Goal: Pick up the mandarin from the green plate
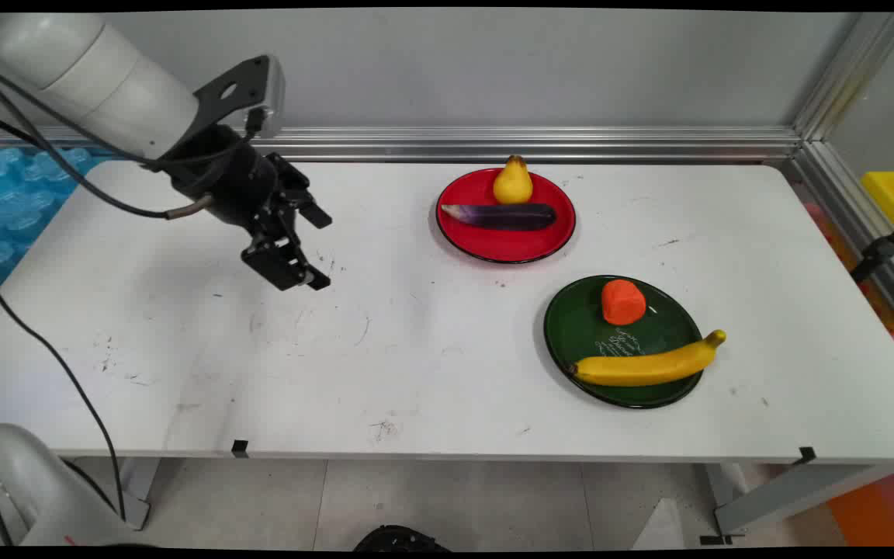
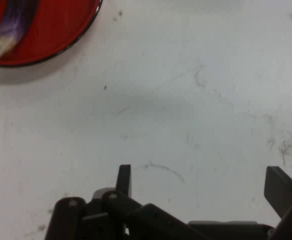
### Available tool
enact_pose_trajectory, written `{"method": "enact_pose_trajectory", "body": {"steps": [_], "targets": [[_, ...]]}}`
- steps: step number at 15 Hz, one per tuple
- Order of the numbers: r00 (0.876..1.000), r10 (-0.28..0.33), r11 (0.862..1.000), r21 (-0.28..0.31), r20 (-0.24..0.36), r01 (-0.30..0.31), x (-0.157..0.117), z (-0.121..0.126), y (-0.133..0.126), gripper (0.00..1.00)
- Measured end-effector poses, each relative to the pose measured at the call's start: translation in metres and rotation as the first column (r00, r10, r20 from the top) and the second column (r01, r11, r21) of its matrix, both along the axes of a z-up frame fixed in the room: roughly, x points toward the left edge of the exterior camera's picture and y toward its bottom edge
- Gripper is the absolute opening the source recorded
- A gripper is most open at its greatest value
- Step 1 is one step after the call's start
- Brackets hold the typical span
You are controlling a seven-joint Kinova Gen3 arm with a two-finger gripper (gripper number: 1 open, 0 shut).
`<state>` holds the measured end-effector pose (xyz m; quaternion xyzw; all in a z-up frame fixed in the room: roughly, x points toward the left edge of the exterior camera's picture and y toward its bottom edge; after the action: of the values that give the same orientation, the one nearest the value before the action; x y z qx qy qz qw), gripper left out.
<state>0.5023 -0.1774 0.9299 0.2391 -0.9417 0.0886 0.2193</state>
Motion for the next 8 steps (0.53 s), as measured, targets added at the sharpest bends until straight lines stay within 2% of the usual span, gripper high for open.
{"method": "enact_pose_trajectory", "body": {"steps": [8], "targets": [[0.998, -0.033, 0.999, -0.015, -0.056, 0.033, -0.043, 0.010, -0.033, 1.00]]}}
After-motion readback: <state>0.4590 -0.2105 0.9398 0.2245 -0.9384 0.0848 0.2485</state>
